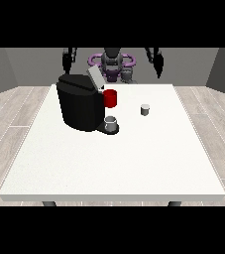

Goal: Insert the coffee pod into the coffee machine and close the lid

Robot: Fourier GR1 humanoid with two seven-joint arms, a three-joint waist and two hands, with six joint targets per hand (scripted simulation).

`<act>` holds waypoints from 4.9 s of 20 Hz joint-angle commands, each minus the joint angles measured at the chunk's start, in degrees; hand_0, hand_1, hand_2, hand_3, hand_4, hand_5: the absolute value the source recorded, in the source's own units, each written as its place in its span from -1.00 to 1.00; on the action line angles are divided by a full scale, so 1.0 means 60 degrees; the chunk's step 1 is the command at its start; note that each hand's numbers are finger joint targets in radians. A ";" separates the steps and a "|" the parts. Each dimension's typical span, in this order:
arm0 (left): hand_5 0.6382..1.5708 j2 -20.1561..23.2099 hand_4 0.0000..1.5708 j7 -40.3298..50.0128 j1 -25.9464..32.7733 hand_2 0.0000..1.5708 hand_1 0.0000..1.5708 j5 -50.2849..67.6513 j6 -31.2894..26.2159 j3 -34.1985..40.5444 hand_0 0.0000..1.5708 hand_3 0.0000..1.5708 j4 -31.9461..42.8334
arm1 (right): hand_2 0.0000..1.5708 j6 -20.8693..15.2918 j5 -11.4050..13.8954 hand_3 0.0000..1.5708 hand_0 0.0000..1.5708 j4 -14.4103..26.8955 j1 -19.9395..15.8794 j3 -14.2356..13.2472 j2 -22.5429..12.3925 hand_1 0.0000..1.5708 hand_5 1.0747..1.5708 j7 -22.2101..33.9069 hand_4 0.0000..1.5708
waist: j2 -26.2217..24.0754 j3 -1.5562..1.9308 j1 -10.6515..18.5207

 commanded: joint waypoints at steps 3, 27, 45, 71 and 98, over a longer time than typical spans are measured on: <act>1.00 -0.0235 -0.66 -0.0211 -0.0228 -1.00 -1.00 -0.0089 0.0009 -0.0259 -1.00 -1.00 -0.0302 | -1.00 0.0112 -0.0008 -1.00 -1.00 0.0416 0.0263 0.0054 0.0267 -1.00 1.00 0.0016 -0.84 | -0.0097 0.0034 -0.0225; 1.00 0.2557 -1.00 -0.0146 -0.4001 -1.00 -1.00 -0.1003 -0.1242 0.1426 -1.00 -1.00 0.4461 | -1.00 -0.0885 -0.0328 -1.00 -1.00 0.0065 -0.0802 -0.0111 0.1081 -1.00 1.00 -0.1074 -0.64 | 0.1663 0.0032 -0.1652; 1.00 0.2813 -1.00 -0.1015 -0.5225 -0.23 -0.43 -0.2844 -0.0642 0.0986 -0.43 -0.62 0.7508 | -1.00 -0.1156 0.0089 -1.00 -1.00 0.1064 -0.1652 -0.0287 0.0799 -1.00 1.00 -0.0323 -0.46 | 0.1974 0.0030 -0.1630; 1.00 0.2953 -0.64 -0.1888 -0.6375 0.39 0.26 -0.5586 0.1876 0.0246 0.26 0.10 0.9461 | -1.00 -0.1377 0.0006 -1.00 -1.00 0.1151 -0.2124 -0.0155 0.1105 -1.00 1.00 -0.0196 -0.36 | 0.2483 0.0030 -0.2147; 1.00 0.3190 -0.32 -0.1777 -0.9069 0.69 0.60 -0.5668 -0.1066 0.0217 0.60 0.63 0.8608 | -1.00 -0.1577 -0.0335 -1.00 -1.00 0.2399 -0.2288 0.0060 0.1148 -1.00 1.00 -0.0406 -0.37 | 0.1332 0.0033 -0.2024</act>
